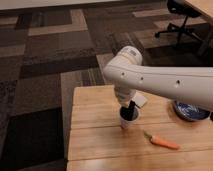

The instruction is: Place the eraser in the ceramic cup

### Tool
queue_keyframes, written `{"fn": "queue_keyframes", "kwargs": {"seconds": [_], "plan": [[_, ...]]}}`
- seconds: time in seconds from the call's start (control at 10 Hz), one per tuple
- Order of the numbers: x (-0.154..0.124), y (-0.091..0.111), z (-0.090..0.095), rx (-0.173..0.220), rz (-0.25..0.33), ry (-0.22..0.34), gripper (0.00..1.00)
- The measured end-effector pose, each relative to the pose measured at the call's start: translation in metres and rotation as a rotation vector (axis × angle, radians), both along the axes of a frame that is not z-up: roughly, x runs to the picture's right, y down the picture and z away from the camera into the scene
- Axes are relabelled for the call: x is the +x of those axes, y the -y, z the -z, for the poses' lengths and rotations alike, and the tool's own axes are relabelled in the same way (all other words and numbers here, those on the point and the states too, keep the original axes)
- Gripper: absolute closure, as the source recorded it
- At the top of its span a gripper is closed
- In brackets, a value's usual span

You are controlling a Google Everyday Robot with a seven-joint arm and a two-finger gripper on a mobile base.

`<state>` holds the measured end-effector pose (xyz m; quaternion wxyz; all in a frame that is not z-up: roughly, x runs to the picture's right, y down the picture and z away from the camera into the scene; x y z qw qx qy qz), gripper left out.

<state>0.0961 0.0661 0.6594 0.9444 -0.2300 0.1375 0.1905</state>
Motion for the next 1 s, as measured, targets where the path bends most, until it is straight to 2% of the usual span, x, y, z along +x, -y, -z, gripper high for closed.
{"fn": "queue_keyframes", "kwargs": {"seconds": [0.1, 0.2, 0.3, 0.6, 0.7, 1.0], "plan": [[0.0001, 0.0, 0.0, 0.0, 0.0, 0.0, 0.91], [0.0002, -0.0001, 0.0, 0.0, 0.0, 0.0, 0.72], [0.0005, -0.0001, 0.0001, 0.0, -0.001, -0.001, 0.65], [0.0004, -0.0005, -0.0004, -0.001, -0.001, -0.001, 0.27], [0.0007, -0.0006, -0.0004, -0.001, -0.001, -0.001, 0.2], [0.0003, -0.0005, -0.0004, -0.001, -0.001, 0.0, 0.2]]}}
